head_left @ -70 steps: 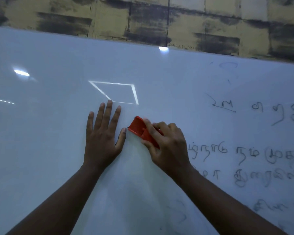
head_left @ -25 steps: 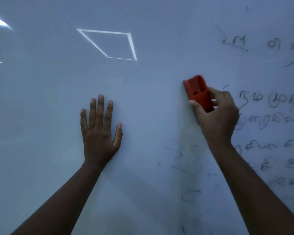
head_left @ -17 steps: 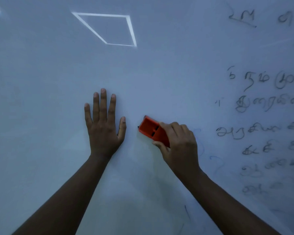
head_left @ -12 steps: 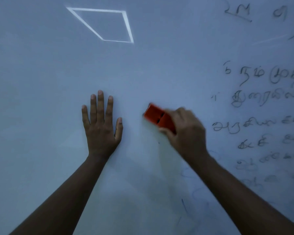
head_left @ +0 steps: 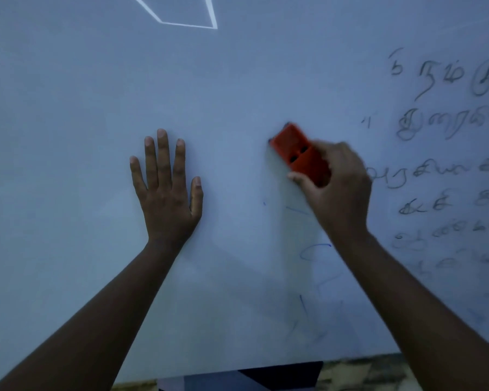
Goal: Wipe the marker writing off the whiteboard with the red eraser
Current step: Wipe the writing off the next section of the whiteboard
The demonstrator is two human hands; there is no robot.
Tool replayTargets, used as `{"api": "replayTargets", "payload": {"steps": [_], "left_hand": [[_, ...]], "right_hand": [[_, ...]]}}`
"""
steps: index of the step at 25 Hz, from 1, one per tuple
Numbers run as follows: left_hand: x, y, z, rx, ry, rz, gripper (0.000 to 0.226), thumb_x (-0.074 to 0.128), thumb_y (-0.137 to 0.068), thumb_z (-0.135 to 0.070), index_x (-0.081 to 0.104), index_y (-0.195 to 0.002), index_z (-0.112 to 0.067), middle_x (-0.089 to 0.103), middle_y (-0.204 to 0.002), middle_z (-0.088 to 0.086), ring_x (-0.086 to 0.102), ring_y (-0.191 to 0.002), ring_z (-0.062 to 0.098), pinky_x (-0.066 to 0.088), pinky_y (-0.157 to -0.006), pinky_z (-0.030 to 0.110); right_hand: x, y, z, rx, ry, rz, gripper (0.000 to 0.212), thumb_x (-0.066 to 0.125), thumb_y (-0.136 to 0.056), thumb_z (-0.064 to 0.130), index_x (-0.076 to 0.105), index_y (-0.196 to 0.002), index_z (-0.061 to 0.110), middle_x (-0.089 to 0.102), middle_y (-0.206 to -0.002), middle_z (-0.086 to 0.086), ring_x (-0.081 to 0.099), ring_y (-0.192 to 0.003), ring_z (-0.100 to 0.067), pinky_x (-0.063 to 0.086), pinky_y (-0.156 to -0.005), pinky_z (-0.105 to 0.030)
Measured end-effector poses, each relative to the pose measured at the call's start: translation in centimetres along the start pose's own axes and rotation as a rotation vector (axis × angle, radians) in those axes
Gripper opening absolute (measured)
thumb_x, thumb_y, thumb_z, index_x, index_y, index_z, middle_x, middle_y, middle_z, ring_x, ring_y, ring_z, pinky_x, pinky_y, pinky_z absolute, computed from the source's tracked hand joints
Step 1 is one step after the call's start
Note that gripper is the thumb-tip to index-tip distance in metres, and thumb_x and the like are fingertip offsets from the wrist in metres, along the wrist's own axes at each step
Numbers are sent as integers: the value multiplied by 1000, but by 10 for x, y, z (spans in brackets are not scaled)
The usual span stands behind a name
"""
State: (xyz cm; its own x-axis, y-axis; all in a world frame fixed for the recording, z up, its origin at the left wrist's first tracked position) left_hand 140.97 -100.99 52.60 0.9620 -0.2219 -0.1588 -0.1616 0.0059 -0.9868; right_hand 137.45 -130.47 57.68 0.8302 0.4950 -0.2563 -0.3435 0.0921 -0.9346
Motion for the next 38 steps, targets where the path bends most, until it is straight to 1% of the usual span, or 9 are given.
{"api": "replayTargets", "payload": {"steps": [5,9,12,15,20,23,26,31,38], "left_hand": [[6,15,-1,2,-9,41,68,43,-111,-34,19,-169,-9,14,-175,21,11,-163,38,6,-131,60],[9,25,-2,12,-19,50,68,42,-111,-35,18,-169,-10,15,-175,22,12,-163,39,6,-131,60],[10,33,-2,20,-17,47,67,43,-111,-34,20,-169,-9,16,-174,22,13,-163,39,7,-131,61],[12,42,-2,30,-13,44,65,44,-111,-34,25,-168,-8,18,-174,22,13,-163,38,8,-131,61],[17,54,-6,10,-7,49,65,41,-111,-34,23,-168,-9,18,-174,21,14,-162,39,5,-131,60],[20,62,-9,-8,1,50,65,38,-111,-34,21,-168,-9,19,-173,22,16,-161,42,5,-130,62],[25,72,-15,-17,-6,58,64,35,-111,-35,20,-168,-8,20,-173,24,16,-161,44,4,-130,63],[31,85,-22,-62,-1,64,65,30,-111,-37,17,-169,-10,17,-173,22,12,-161,42,2,-130,62],[32,94,-22,-70,0,37,67,33,-111,-39,15,-169,-13,18,-173,21,-3,-165,29,0,-131,58]], "right_hand": [[45,100,12,-184,120,185,58,89,-76,41,68,-123,12,62,-101,-5,58,-89,-28,52,-73,-45],[41,93,13,-201,149,215,58,88,-74,46,70,-120,15,62,-100,-4,60,-89,-28,54,-70,-43],[11,54,-15,16,51,110,55,87,-74,48,68,-119,22,64,-105,-2,63,-93,-27,55,-73,-45],[-23,25,-62,277,-101,-46,57,87,-70,55,66,-114,25,68,-109,4,67,-89,-15,59,-75,-48],[-40,27,-84,441,-154,-167,58,87,-72,56,67,-112,18,72,-106,2,66,-81,-4,59,-75,-28],[-18,63,-76,476,-170,-140,51,90,-72,49,66,-106,19,71,-97,3,67,-78,-10,61,-74,-38],[18,118,-61,477,-160,-50,49,92,-70,47,64,-101,22,70,-92,2,68,-76,-18,59,-72,-46],[74,172,-4,307,-53,205,57,89,-71,53,61,-109,21,60,-101,6,60,-91,-19,56,-68,-41],[62,106,29,172,8,93,61,79,-76,66,65,-113,19,60,-101,5,59,-92,-15,50,-62,-28]]}}
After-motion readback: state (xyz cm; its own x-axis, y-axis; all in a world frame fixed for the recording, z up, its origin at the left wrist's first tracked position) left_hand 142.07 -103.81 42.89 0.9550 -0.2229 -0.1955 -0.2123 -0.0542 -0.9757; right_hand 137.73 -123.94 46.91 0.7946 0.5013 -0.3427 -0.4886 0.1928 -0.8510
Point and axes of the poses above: each hand's wrist, its own y-axis away from the middle knuckle, its own x-axis out of the palm, z = x × y, the point moved 9 cm from there along -y, towards the middle knuckle
